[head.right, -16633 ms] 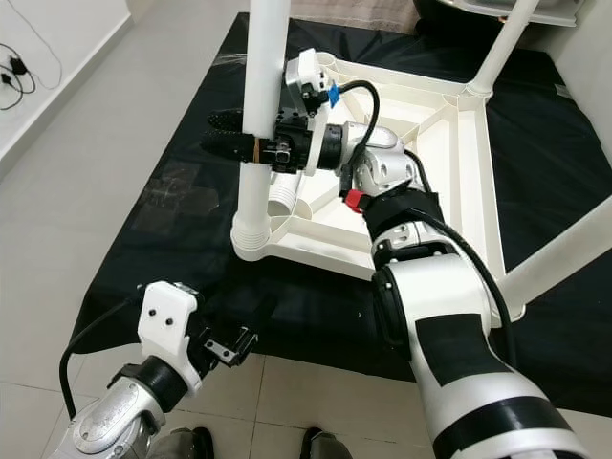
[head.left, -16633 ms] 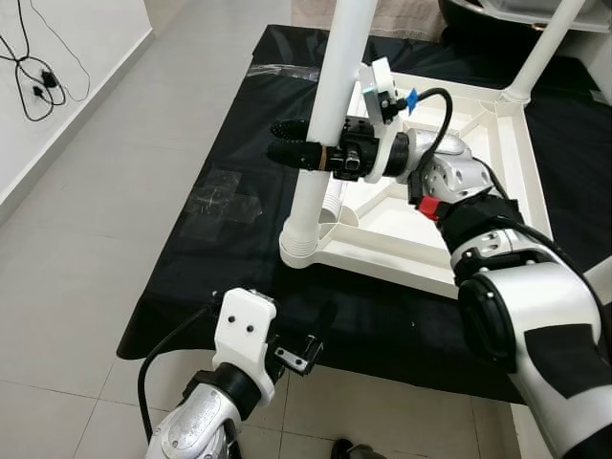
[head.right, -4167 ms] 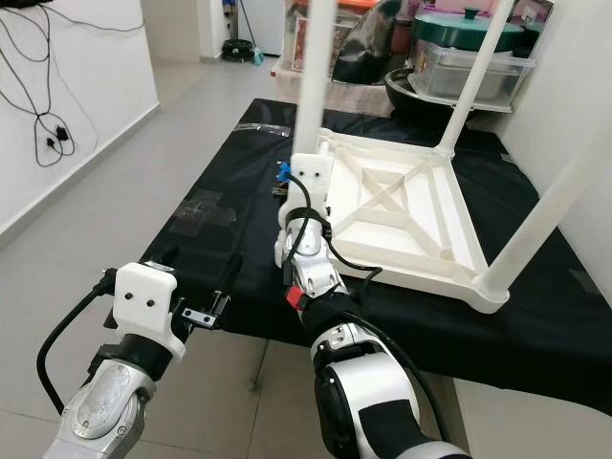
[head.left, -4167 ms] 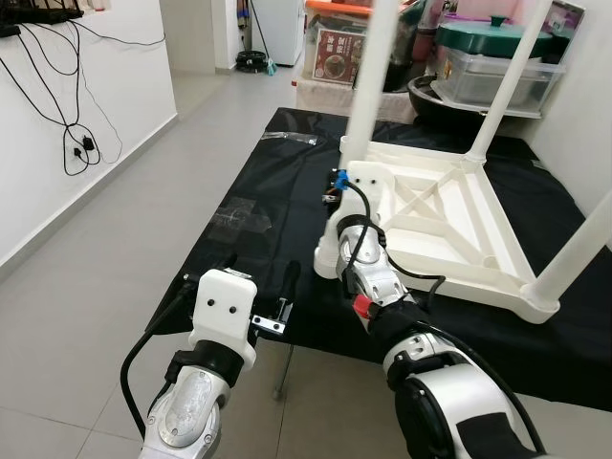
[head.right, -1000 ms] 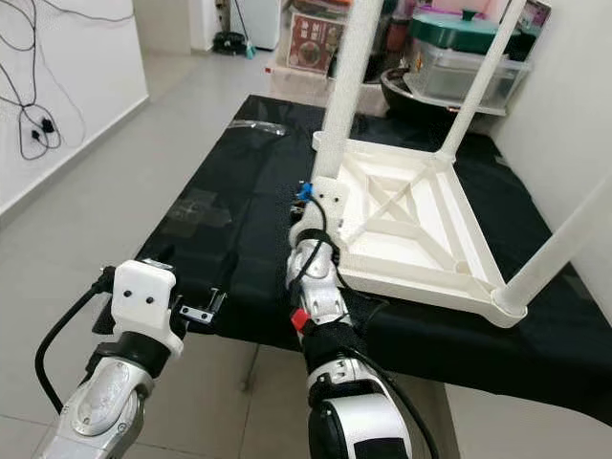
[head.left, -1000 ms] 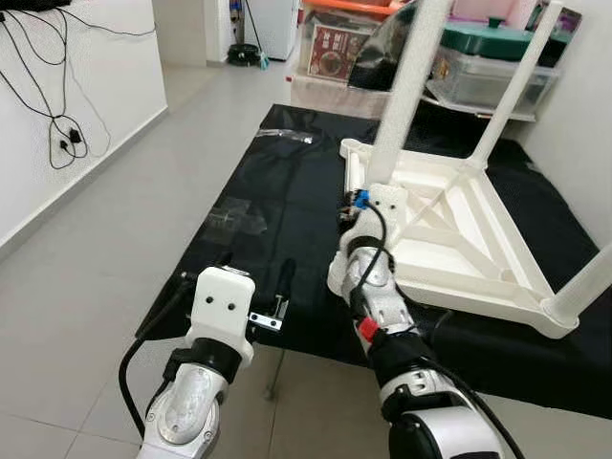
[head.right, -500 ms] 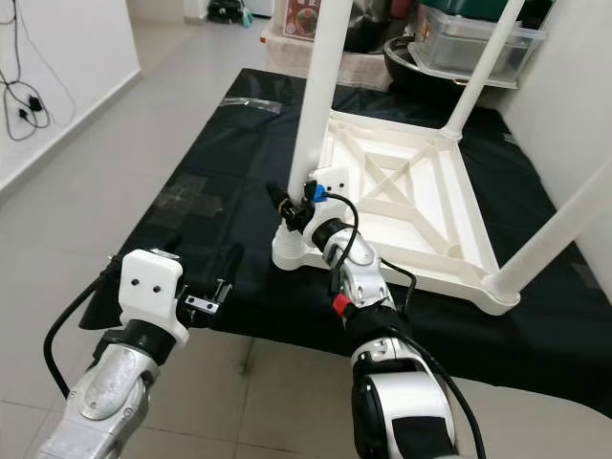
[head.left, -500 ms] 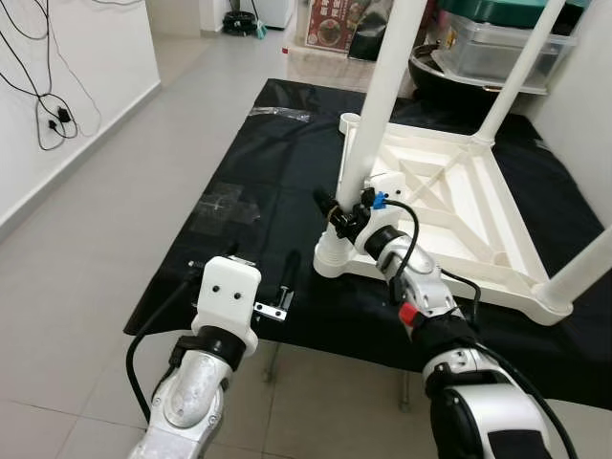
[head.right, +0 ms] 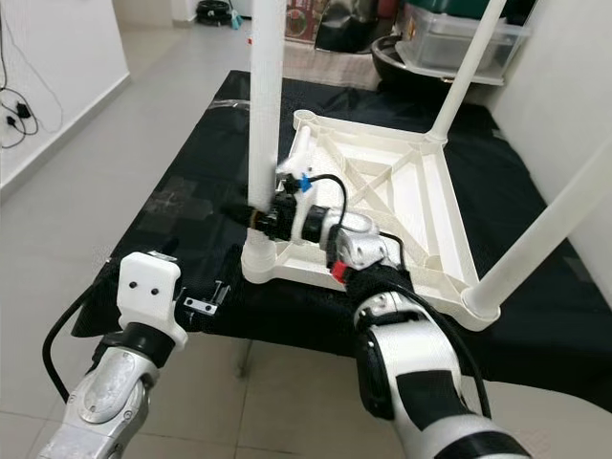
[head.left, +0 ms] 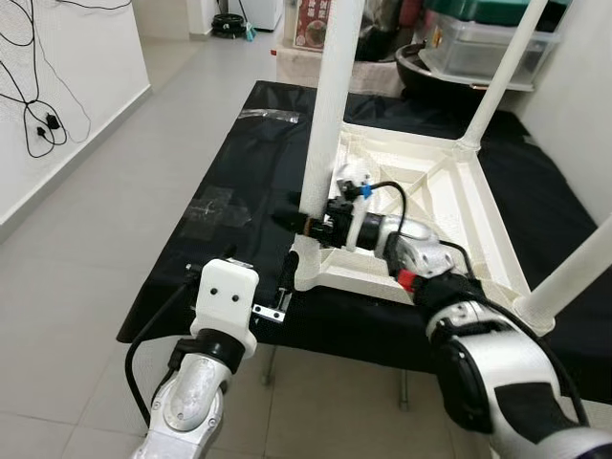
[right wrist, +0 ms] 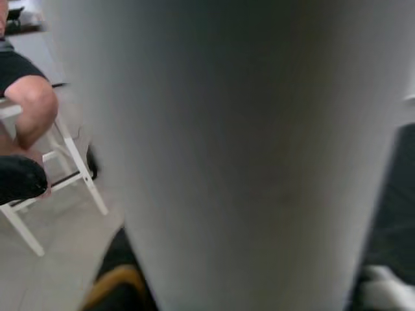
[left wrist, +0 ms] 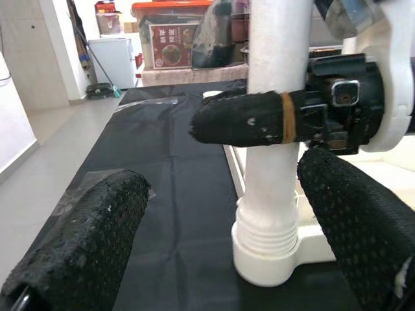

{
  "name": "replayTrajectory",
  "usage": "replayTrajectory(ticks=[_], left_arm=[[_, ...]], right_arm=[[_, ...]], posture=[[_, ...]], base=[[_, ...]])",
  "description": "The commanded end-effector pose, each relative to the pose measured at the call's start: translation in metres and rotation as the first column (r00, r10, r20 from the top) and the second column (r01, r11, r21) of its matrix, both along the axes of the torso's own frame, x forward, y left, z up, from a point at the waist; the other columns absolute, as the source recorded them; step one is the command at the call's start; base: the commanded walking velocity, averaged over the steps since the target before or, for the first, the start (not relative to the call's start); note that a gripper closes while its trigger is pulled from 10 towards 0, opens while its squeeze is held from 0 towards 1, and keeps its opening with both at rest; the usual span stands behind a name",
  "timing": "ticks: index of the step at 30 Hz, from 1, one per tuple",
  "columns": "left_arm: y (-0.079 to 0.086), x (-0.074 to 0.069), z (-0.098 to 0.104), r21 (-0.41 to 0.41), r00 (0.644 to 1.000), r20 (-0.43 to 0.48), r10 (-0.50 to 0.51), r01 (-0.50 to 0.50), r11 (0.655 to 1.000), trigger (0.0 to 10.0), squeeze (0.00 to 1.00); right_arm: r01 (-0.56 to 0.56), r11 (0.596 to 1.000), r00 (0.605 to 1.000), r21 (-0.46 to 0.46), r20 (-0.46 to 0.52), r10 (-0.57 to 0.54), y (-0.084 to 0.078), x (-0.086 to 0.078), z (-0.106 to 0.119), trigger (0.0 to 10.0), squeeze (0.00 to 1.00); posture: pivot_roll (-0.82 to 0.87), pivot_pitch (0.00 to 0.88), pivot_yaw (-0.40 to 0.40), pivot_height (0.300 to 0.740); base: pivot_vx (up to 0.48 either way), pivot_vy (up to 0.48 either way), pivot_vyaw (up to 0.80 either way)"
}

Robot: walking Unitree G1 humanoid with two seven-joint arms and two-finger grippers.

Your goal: Building children table

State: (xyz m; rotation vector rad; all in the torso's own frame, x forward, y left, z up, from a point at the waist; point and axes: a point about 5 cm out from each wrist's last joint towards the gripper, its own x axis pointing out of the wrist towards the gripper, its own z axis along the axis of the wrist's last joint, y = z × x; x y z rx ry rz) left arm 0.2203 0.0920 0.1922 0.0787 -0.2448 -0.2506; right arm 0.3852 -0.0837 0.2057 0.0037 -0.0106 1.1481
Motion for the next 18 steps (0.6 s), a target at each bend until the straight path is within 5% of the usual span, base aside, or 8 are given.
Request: replayTrajectory(ticks=[1, 7, 11, 12, 14, 15, 17, 18], left_arm=[[-0.001, 0.0, -0.002, 0.011, 1.0, -0.006, -0.002, 0.003, 1.0, 10.0, 0.0], [-0.001, 0.0, -0.002, 0.009, 1.0, -0.004, 0.0, 0.0, 1.0, 10.0, 0.0], [-0.001, 0.0, -0.002, 0.008, 1.0, -0.004, -0.003, 0.003, 1.0, 10.0, 0.0], [-0.002, 0.0, -0.003, 0.007, 1.0, -0.004, -0.005, 0.005, 1.0, 10.0, 0.0], [-0.002, 0.0, -0.003, 0.007, 1.0, -0.004, -0.005, 0.005, 1.0, 10.0, 0.0], [-0.002, 0.0, -0.003, 0.006, 1.0, -0.005, -0.006, 0.007, 1.0, 10.0, 0.0], [-0.002, 0.0, -0.003, 0.006, 1.0, -0.005, -0.006, 0.007, 1.0, 10.0, 0.0], [-0.002, 0.0, -0.004, 0.005, 1.0, -0.008, -0.009, 0.009, 1.0, 10.0, 0.0]], right_arm=[[0.007, 1.0, 1.0, -0.013, -0.012, -0.007, 0.006, 0.0, -0.004, 0.0, 0.0], [0.254, 0.965, 0.967, 0.063, 0.011, -0.255, -0.001, 0.011, 0.001, 0.0, 0.0], [0.477, 0.877, 0.878, 0.052, 0.011, -0.479, -0.013, 0.017, -0.005, 0.0, 0.0], [0.644, 0.764, 0.764, 0.023, 0.0, -0.645, -0.025, 0.02, -0.012, 0.0, 0.0], [0.644, 0.764, 0.764, 0.023, 0.0, -0.645, -0.025, 0.02, -0.012, 0.0, 0.0], [0.796, 0.605, 0.605, 0.003, 0.002, -0.797, -0.04, 0.021, -0.02, 0.0, 0.0], [0.796, 0.605, 0.605, 0.003, 0.002, -0.797, -0.04, 0.021, -0.02, 0.0, 0.0], [0.901, 0.434, 0.434, 0.014, -0.02, -0.9, -0.048, 0.016, -0.026, 0.0, 0.0]], posture=[[0.14, 0.083, -0.124, 0.74], [0.13, 0.08, -0.122, 0.74], [0.13, 0.076, -0.119, 0.74], [0.13, 0.072, -0.116, 0.74], [0.13, 0.072, -0.116, 0.74], [0.12, 0.069, -0.113, 0.74], [0.12, 0.069, -0.113, 0.74], [0.12, 0.062, -0.111, 0.74]], base=[[0.0, 0.0, 0.0], [0.0, 0.0, 0.0], [0.0, 0.0, 0.0], [0.0, 0.0, 0.0], [0.0, 0.0, 0.0], [0.0, 0.0, 0.0], [0.0, 0.0, 0.0], [0.0, 0.0, 0.0]])
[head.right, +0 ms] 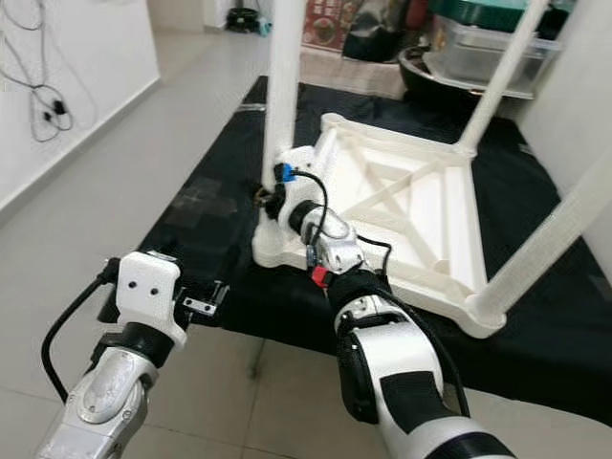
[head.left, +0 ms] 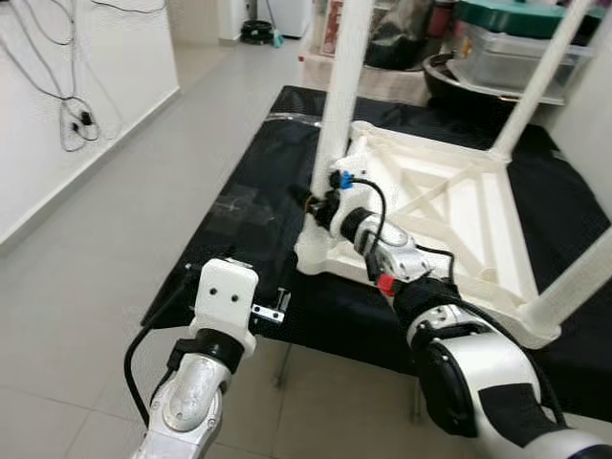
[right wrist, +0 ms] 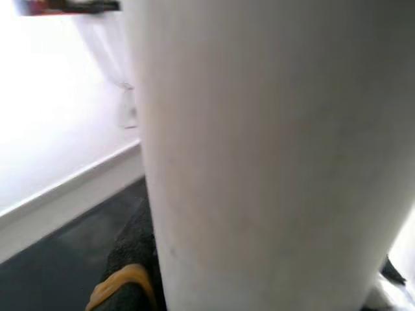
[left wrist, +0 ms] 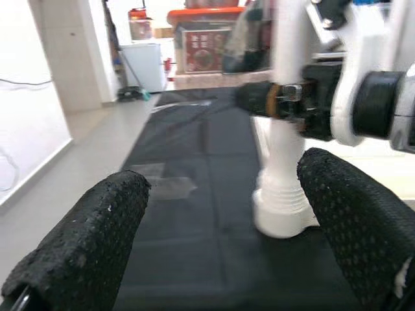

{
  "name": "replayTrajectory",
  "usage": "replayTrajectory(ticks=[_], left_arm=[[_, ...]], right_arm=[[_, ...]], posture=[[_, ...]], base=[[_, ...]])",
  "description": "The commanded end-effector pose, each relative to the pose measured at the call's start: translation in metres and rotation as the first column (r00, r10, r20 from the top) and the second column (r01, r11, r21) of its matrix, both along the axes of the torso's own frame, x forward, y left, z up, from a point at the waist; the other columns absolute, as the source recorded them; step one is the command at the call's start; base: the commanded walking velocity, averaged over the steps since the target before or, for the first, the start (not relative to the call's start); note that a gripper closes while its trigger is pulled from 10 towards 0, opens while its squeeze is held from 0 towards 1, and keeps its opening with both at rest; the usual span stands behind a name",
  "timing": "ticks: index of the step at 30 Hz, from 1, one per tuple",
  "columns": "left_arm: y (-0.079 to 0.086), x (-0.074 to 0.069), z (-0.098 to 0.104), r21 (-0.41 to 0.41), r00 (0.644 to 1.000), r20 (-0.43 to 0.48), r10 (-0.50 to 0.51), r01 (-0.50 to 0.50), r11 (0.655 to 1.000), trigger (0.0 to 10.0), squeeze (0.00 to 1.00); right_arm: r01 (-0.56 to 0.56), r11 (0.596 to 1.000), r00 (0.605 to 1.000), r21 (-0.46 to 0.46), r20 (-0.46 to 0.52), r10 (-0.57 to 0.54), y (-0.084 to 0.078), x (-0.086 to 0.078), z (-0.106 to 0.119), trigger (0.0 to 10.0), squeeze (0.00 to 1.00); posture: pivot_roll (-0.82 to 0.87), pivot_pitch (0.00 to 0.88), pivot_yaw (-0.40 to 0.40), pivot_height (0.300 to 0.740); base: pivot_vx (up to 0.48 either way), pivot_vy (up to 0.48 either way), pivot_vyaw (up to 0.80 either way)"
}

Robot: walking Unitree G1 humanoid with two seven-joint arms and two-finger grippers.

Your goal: Building children table

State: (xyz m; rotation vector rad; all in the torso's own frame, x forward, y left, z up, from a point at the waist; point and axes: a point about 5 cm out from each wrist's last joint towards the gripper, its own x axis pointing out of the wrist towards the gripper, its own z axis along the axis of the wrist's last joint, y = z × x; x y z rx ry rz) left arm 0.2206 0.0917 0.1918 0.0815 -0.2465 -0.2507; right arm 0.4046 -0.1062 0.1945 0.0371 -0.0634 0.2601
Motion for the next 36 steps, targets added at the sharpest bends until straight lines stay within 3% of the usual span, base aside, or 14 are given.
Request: replayTrajectory(ticks=[1, 2, 10, 11, 13, 14, 15, 18, 19, 20, 21, 27, 29, 36], left_arm=[[-0.002, -0.001, -0.003, 0.002, 1.0, -0.01, -0.009, 0.009, 1.0, 10.0, 0.0], [-0.003, -0.001, -0.004, 0.003, 1.0, -0.012, -0.013, 0.013, 1.0, 10.0, 0.0], [-0.005, -0.002, -0.005, 0.002, 1.0, -0.016, -0.019, 0.019, 1.0, 10.0, 0.0], [-0.005, -0.002, -0.006, 0.002, 1.0, -0.017, -0.021, 0.021, 1.0, 10.0, 0.0], [-0.006, -0.003, -0.006, 0.002, 1.0, -0.018, -0.022, 0.022, 1.0, 10.0, 0.0], [-0.006, -0.003, -0.006, 0.002, 1.0, -0.018, -0.023, 0.023, 1.0, 10.0, 0.0], [-0.006, -0.002, -0.006, 0.002, 1.0, -0.018, -0.023, 0.023, 1.0, 10.0, 0.0], [-0.006, -0.002, -0.007, 0.002, 1.0, -0.018, -0.021, 0.021, 1.0, 10.0, 0.0], [-0.006, -0.002, -0.007, 0.001, 1.0, -0.018, -0.02, 0.02, 1.0, 10.0, 0.0], [-0.005, -0.002, -0.007, 0.002, 1.0, -0.018, -0.02, 0.02, 1.0, 10.0, 0.0], [-0.005, -0.002, -0.006, 0.002, 1.0, -0.017, -0.02, 0.02, 1.0, 10.0, 0.0], [-0.005, -0.001, -0.006, 0.003, 1.0, -0.017, -0.018, 0.018, 1.0, 10.0, 0.0], [-0.005, -0.001, -0.006, -0.001, 1.0, -0.018, -0.016, 0.016, 1.0, 10.0, 0.0], [-0.005, 0.0, -0.006, 0.0, 1.0, -0.016, -0.017, 0.017, 1.0, 10.0, 0.0]], right_arm=[[0.23, 0.973, 0.972, -0.02, -0.049, -0.231, -0.025, -0.003, -0.015, 0.0, 0.0], [0.37, 0.929, 0.928, 0.02, -0.062, -0.368, -0.027, -0.01, -0.019, 0.0, 0.0], [0.476, 0.866, 0.879, 0.149, -0.094, -0.467, -0.001, -0.023, -0.017, 0.0, 0.0], [0.456, 0.876, 0.89, 0.158, -0.054, -0.453, 0.006, -0.024, -0.013, 3.8, 0.0], [0.44, 0.883, 0.897, 0.161, -0.024, -0.442, 0.009, -0.025, -0.01, 3.8, 0.0], [0.406, 0.9, 0.911, 0.16, 0.013, -0.413, 0.014, -0.027, -0.004, 10.0, 0.71], [0.365, 0.92, 0.924, 0.144, 0.065, -0.377, 0.015, -0.028, 0.0, 10.0, 1.0], [0.339, 0.931, 0.929, 0.134, 0.106, -0.353, 0.013, -0.028, 0.004, 10.0, 1.0], [0.319, 0.94, 0.935, 0.12, 0.124, -0.333, 0.011, -0.028, 0.004, 10.0, 0.29], [0.262, 0.959, 0.951, 0.107, 0.142, -0.276, 0.009, -0.026, 0.004, 10.0, 0.29], [0.152, 0.983, 0.976, 0.105, 0.142, -0.166, 0.008, -0.024, 0.002, 10.0, 0.0], [-0.239, 0.966, 0.968, 0.098, 0.101, 0.229, 0.008, -0.022, -0.005, 10.0, 0.0], [-0.461, 0.88, 0.887, 0.114, 0.051, 0.458, 0.004, -0.022, -0.006, 10.0, 0.0], [-0.665, 0.739, 0.743, 0.109, -0.001, 0.669, 0.008, -0.021, 0.0, 10.0, 0.0]], posture=[[0.12, 0.062, -0.111, 0.74], [0.12, 0.062, -0.112, 0.74], [0.12, 0.05, -0.112, 0.74], [0.12, 0.047, -0.11, 0.74], [0.12, 0.047, -0.11, 0.74], [0.12, 0.046, -0.113, 0.74], [0.12, 0.044, -0.114, 0.74], [0.12, 0.043, -0.114, 0.74], [0.12, 0.044, -0.115, 0.74], [0.12, 0.046, -0.115, 0.74], [0.12, 0.049, -0.115, 0.74], [0.12, 0.055, -0.114, 0.74], [0.12, 0.059, -0.118, 0.74], [0.13, 0.063, -0.123, 0.74]], base=[[0.0, 0.0, 0.0], [0.0, 0.0, 0.0], [0.0, 0.0, 0.0], [0.0, 0.0, 0.0], [0.0, 0.0, 0.0], [0.0, 0.0, 0.0], [0.0, 0.0, 0.0], [0.0, 0.0, 0.0], [0.0, 0.0, 0.0], [0.0, 0.0, 0.0], [0.0, 0.0, 0.0], [0.0, 0.0, 0.0], [0.0, 0.0, 0.0], [0.0, 0.0, 0.0]])
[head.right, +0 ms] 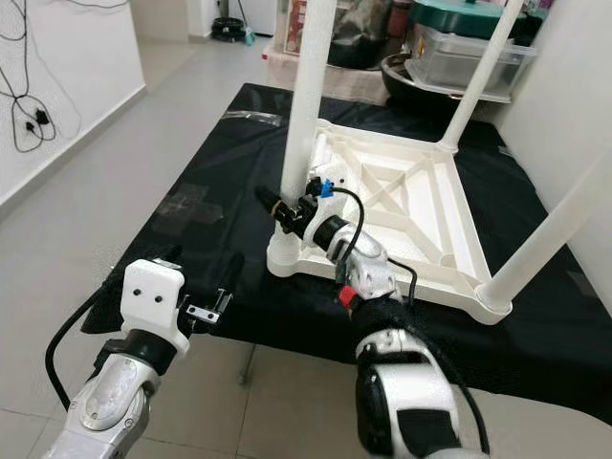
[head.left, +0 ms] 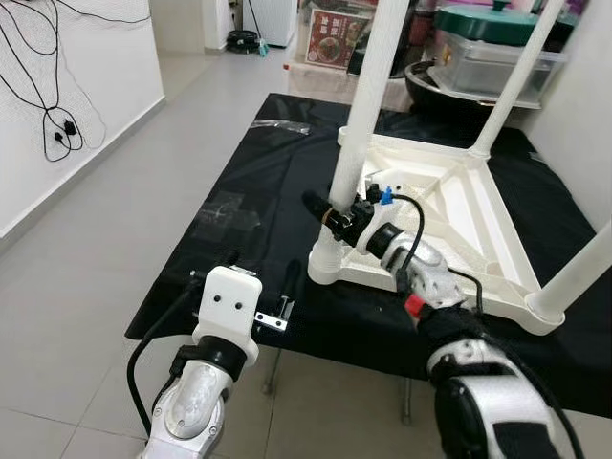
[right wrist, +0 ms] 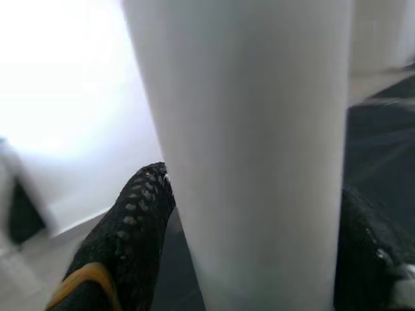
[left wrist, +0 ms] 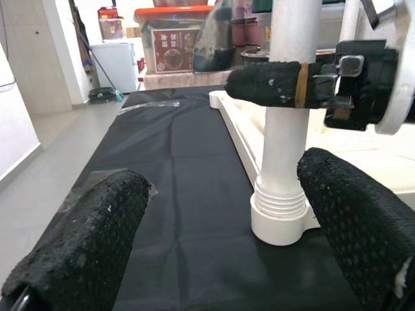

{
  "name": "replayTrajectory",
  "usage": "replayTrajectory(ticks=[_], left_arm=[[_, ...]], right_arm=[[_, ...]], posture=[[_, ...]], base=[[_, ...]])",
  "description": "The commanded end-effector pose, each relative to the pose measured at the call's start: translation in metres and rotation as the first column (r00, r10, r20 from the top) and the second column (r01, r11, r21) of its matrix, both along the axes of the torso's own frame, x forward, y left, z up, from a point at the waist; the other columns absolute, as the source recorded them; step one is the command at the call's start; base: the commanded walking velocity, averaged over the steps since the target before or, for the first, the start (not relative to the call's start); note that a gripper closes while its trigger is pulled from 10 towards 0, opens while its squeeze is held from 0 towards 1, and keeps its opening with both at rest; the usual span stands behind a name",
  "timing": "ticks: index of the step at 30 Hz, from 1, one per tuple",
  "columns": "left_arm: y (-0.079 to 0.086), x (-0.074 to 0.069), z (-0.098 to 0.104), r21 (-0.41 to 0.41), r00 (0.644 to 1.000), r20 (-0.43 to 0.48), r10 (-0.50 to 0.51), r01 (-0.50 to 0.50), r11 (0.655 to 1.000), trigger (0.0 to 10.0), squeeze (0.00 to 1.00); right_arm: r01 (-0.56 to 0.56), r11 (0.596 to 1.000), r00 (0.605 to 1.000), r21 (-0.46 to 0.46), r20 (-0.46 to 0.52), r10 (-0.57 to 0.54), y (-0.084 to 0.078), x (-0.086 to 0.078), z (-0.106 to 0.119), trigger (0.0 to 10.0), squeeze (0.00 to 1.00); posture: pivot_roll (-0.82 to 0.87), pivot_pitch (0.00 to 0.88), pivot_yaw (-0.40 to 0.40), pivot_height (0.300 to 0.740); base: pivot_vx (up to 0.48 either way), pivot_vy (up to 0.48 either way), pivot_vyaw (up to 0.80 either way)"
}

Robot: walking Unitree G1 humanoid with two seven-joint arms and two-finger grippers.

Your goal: Building children table

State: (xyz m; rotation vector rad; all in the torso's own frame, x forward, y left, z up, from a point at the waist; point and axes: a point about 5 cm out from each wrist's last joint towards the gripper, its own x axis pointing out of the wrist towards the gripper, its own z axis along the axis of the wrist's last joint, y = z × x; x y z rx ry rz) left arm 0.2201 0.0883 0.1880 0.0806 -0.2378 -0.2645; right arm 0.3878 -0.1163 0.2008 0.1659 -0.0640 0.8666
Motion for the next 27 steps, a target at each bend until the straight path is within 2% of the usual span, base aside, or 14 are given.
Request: replayTrajectory(ticks=[1, 7, 8, 9, 10, 14, 17, 18, 19, 22, 23, 24, 25, 27], left_arm=[[-0.002, 0.0, -0.002, -0.001, 1.0, -0.006, -0.005, 0.005, 1.0, 10.0, 0.0], [-0.002, 0.0, -0.001, 0.0, 1.0, -0.004, -0.003, 0.003, 1.0, 10.0, 0.0], [-0.002, 0.0, -0.001, 0.0, 1.0, -0.004, -0.002, 0.002, 1.0, 10.0, 0.0], [-0.002, 0.0, -0.001, 0.0, 1.0, -0.004, -0.002, 0.002, 1.0, 10.0, 0.0], [-0.002, 0.0, -0.001, 0.0, 1.0, -0.004, -0.001, 0.001, 1.0, 10.0, 0.0], [-0.002, 0.0, -0.001, 0.0, 1.0, -0.003, -0.002, 0.002, 1.0, 10.0, 0.0], [-0.002, 0.0, -0.001, -0.003, 1.0, -0.004, -0.002, 0.002, 1.0, 10.0, 0.0], [-0.002, 0.0, -0.001, -0.003, 1.0, -0.004, -0.003, 0.003, 1.0, 10.0, 0.0], [-0.002, 0.0, -0.001, -0.003, 1.0, -0.004, -0.003, 0.003, 1.0, 10.0, 0.0], [-0.001, 0.001, -0.001, 0.0, 1.0, -0.004, -0.004, 0.004, 1.0, 10.0, 0.0], [-0.001, 0.001, -0.001, 0.0, 1.0, -0.004, -0.004, 0.004, 1.0, 10.0, 0.0], [-0.001, 0.001, -0.001, 0.0, 1.0, -0.003, -0.003, 0.003, 1.0, 10.0, 0.0], [-0.001, 0.001, -0.001, 0.0, 1.0, -0.003, -0.003, 0.003, 1.0, 10.0, 0.0], [-0.001, 0.001, -0.001, 0.001, 1.0, -0.002, -0.004, 0.004, 1.0, 10.0, 0.0]], right_arm=[[-0.187, 0.982, 0.982, -0.025, -0.038, 0.186, 0.023, -0.006, -0.006, 10.0, 0.0], [-0.287, 0.958, 0.957, -0.023, -0.039, 0.286, 0.042, -0.007, -0.005, 10.0, 0.0], [-0.268, 0.963, 0.963, -0.027, -0.031, 0.267, 0.044, -0.006, -0.005, 4.7, 0.0], [-0.268, 0.963, 0.963, -0.027, -0.031, 0.267, 0.044, -0.006, -0.005, 4.7, 0.0], [-0.232, 0.972, 0.973, -0.029, -0.024, 0.232, 0.045, -0.005, -0.004, 0.0, 0.0], [-0.017, 0.999, 1.0, -0.028, -0.007, 0.017, 0.041, 0.005, -0.001, 0.0, 0.0], [0.163, 0.983, 0.987, -0.085, 0.006, -0.163, 0.031, 0.011, -0.003, 0.0, 0.0], [0.288, 0.952, 0.957, -0.1, 0.01, -0.289, 0.022, 0.015, -0.004, 0.0, 0.0], [0.288, 0.952, 0.957, -0.1, 0.01, -0.289, 0.022, 0.015, -0.004, 0.0, 0.0], [0.681, 0.717, 0.728, -0.149, 0.023, -0.686, -0.015, 0.02, -0.01, 0.0, 0.0], [0.681, 0.717, 0.728, -0.149, 0.023, -0.686, -0.015, 0.02, -0.01, 0.0, 0.0], [0.793, 0.594, 0.599, -0.136, -0.006, -0.801, -0.023, 0.015, -0.017, 0.0, 0.0], [0.793, 0.594, 0.599, -0.136, -0.006, -0.801, -0.023, 0.015, -0.017, 0.0, 0.0], [0.865, 0.488, 0.488, -0.112, -0.037, -0.872, -0.023, 0.005, -0.023, 0.0, 0.0]], posture=[[0.13, 0.064, -0.124, 0.74], [0.13, 0.068, -0.125, 0.74], [0.14, 0.07, -0.127, 0.74], [0.14, 0.07, -0.127, 0.74], [0.14, 0.07, -0.127, 0.74], [0.13, 0.071, -0.127, 0.74], [0.13, 0.073, -0.121, 0.74], [0.12, 0.072, -0.122, 0.74], [0.12, 0.072, -0.122, 0.74], [0.12, 0.074, -0.119, 0.74], [0.12, 0.074, -0.119, 0.74], [0.12, 0.075, -0.118, 0.74], [0.12, 0.075, -0.118, 0.74], [0.12, 0.074, -0.118, 0.74]], base=[[0.0, 0.0, 0.0], [0.0, 0.0, 0.0], [0.0, 0.0, 0.0], [0.0, 0.0, 0.0], [0.0, 0.0, 0.0], [0.0, 0.0, 0.0], [0.0, 0.0, 0.0], [0.0, 0.0, 0.0], [0.0, 0.0, 0.0], [0.0, 0.0, 0.0], [0.0, 0.0, 0.0], [0.0, 0.0, 0.0], [0.0, 0.0, 0.0], [0.0, 0.0, 0.0]])
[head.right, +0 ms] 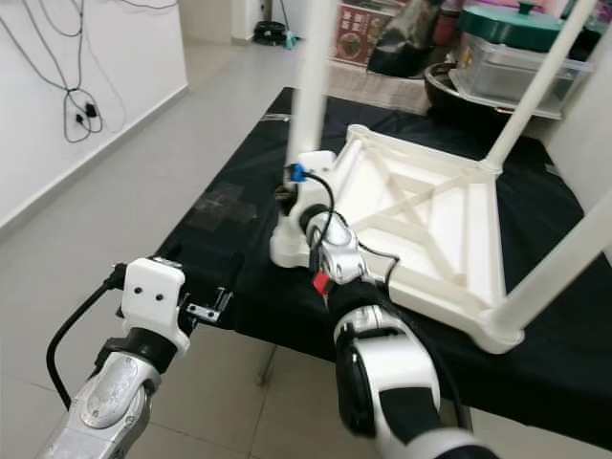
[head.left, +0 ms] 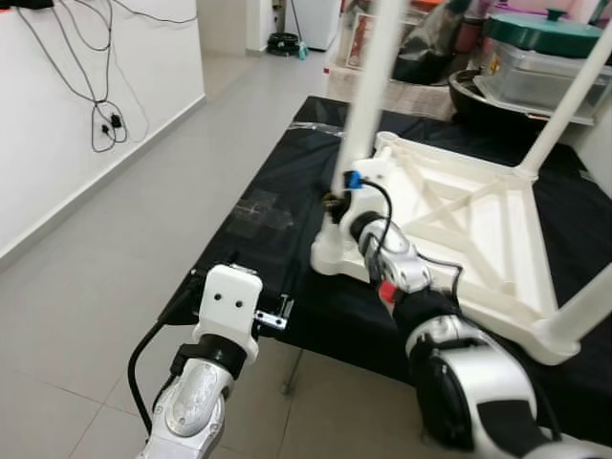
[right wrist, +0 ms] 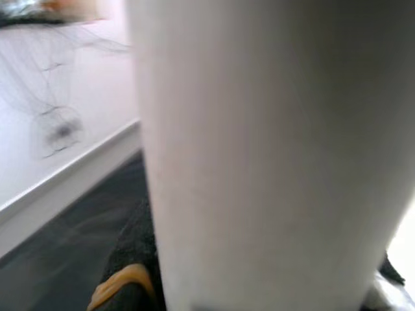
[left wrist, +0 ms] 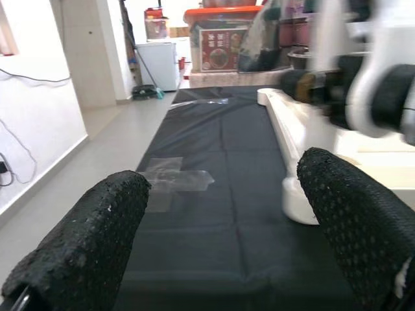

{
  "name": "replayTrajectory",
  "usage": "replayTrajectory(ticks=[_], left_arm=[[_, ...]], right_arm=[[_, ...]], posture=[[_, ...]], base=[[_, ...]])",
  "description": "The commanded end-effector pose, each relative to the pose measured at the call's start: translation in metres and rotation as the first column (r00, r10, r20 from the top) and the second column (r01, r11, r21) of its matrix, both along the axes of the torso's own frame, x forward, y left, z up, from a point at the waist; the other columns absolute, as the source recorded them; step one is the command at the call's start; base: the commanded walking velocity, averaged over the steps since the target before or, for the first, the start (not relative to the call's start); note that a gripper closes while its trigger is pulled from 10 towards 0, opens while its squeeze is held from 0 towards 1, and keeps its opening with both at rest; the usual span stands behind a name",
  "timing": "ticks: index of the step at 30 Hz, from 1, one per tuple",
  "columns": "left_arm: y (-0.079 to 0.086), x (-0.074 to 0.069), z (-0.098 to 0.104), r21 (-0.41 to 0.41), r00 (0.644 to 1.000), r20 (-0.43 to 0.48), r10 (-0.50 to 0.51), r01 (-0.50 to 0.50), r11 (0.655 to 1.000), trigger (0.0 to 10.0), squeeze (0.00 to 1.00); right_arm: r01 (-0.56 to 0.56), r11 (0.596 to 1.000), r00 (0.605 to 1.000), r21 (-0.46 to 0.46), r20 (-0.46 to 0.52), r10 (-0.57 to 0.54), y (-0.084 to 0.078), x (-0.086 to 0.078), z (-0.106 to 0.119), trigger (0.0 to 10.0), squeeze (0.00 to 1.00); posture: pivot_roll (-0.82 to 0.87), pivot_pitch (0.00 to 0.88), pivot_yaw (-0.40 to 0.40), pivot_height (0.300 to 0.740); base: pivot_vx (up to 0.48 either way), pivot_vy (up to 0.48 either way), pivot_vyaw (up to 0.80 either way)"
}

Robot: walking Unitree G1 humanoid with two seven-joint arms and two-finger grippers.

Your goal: Building children table

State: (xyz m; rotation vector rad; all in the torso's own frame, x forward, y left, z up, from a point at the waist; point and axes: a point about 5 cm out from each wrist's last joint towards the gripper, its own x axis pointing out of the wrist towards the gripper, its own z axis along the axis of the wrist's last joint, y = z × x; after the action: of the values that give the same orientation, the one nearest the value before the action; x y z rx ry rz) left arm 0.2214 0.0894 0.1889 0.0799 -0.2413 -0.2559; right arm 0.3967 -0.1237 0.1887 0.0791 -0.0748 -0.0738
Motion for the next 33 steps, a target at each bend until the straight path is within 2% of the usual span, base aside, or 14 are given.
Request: replayTrajectory(ticks=[1, 6, 7, 8, 10, 13, 14, 18, 21, 23, 24, 27, 29, 33], left_arm=[[-0.002, 0.0, -0.002, 0.003, 1.0, -0.006, -0.012, 0.012, 1.0, 10.0, 0.0], [-0.002, 0.0, -0.002, 0.005, 1.0, -0.008, -0.013, 0.013, 1.0, 10.0, 0.0], [-0.002, 0.0, -0.002, 0.005, 1.0, -0.008, -0.012, 0.012, 1.0, 10.0, 0.0], [-0.002, 0.0, -0.002, 0.006, 1.0, -0.008, -0.011, 0.011, 1.0, 10.0, 0.0], [-0.002, 0.0, -0.002, 0.006, 1.0, -0.008, -0.011, 0.011, 1.0, 10.0, 0.0], [-0.002, 0.0, -0.002, 0.006, 1.0, -0.009, -0.011, 0.011, 1.0, 10.0, 0.0], [-0.002, 0.0, -0.003, 0.003, 1.0, -0.011, -0.011, 0.011, 1.0, 10.0, 0.0], [-0.002, 0.0, -0.003, 0.003, 1.0, -0.013, -0.009, 0.009, 1.0, 10.0, 0.0], [-0.002, 0.0, -0.004, 0.002, 1.0, -0.013, -0.008, 0.008, 1.0, 10.0, 0.0], [-0.002, 0.0, -0.004, 0.003, 1.0, -0.013, -0.011, 0.011, 1.0, 10.0, 0.0], [-0.002, 0.0, -0.004, 0.003, 1.0, -0.013, -0.011, 0.011, 1.0, 10.0, 0.0], [-0.002, -0.002, -0.006, 0.012, 1.0, -0.02, -0.018, 0.018, 1.0, 10.0, 0.0], [-0.002, -0.002, -0.006, 0.012, 1.0, -0.02, -0.018, 0.018, 1.0, 10.0, 0.0], [-0.001, -0.002, -0.005, 0.01, 1.0, -0.017, -0.006, 0.006, 1.0, 10.0, 0.0]], right_arm=[[0.118, 0.993, 0.991, -0.002, -0.058, -0.118, -0.015, -0.004, -0.011, 0.0, 0.0], [0.141, 0.989, 0.989, 0.048, -0.06, -0.138, 0.008, -0.016, -0.015, 0.0, 0.0], [0.107, 0.992, 0.994, 0.065, -0.033, -0.105, 0.016, -0.015, -0.012, 6.7, 0.0], [0.059, 0.996, 0.998, 0.071, 0.013, -0.06, 0.022, -0.014, -0.006, 10.0, 0.88], [0.014, 0.998, 0.997, 0.06, 0.073, -0.019, 0.026, -0.013, 0.0, 10.0, 1.0], [-0.063, 0.997, 0.988, 0.037, 0.143, 0.057, 0.03, -0.011, 0.008, 10.0, 1.0], [-0.102, 0.994, 0.972, -0.039, 0.207, 0.108, 0.027, -0.012, 0.017, 10.0, 0.0], [-0.247, 0.969, 0.945, -0.026, 0.215, 0.246, 0.029, -0.012, 0.02, 10.0, 0.0], [-0.51, 0.859, 0.847, 0.05, 0.203, 0.492, 0.033, -0.012, 0.019, 10.0, 0.0], [-0.736, 0.676, 0.672, 0.032, 0.146, 0.726, 0.033, -0.016, 0.014, 10.0, 0.0], [-0.736, 0.676, 0.672, 0.032, 0.146, 0.726, 0.033, -0.016, 0.014, 10.0, 0.0], [-0.897, 0.443, 0.442, 0.0, 0.051, 0.896, 0.035, -0.022, 0.005, 10.0, 0.0], [-0.897, 0.443, 0.442, 0.0, 0.051, 0.896, 0.035, -0.022, 0.005, 10.0, 0.0], [-0.988, 0.145, 0.151, -0.057, -0.115, 0.982, 0.046, -0.036, -0.009, 10.0, 0.0]], posture=[[0.12, 0.074, -0.118, 0.74], [0.12, 0.075, -0.116, 0.74], [0.12, 0.076, -0.114, 0.74], [0.12, 0.076, -0.113, 0.74], [0.12, 0.076, -0.114, 0.74], [0.12, 0.072, -0.115, 0.74], [0.11, 0.067, -0.116, 0.74], [0.11, 0.065, -0.115, 0.74], [0.11, 0.064, -0.117, 0.74], [0.11, 0.054, -0.121, 0.74], [0.11, 0.054, -0.121, 0.74], [0.12, 0.054, -0.121, 0.74], [0.12, 0.054, -0.121, 0.74], [0.13, 0.045, -0.129, 0.74]], base=[[0.0, 0.0, 0.0], [0.0, 0.0, 0.0], [0.0, 0.0, 0.0], [0.0, 0.0, 0.0], [0.0, 0.0, 0.0], [0.0, 0.0, 0.0], [0.0, 0.0, 0.0], [0.0, 0.0, 0.0], [0.0, 0.0, 0.0], [0.0, 0.0, 0.0], [0.0, 0.0, 0.0], [0.0, 0.0, 0.0], [0.0, 0.0, 0.0], [0.0, 0.0, 0.0]])
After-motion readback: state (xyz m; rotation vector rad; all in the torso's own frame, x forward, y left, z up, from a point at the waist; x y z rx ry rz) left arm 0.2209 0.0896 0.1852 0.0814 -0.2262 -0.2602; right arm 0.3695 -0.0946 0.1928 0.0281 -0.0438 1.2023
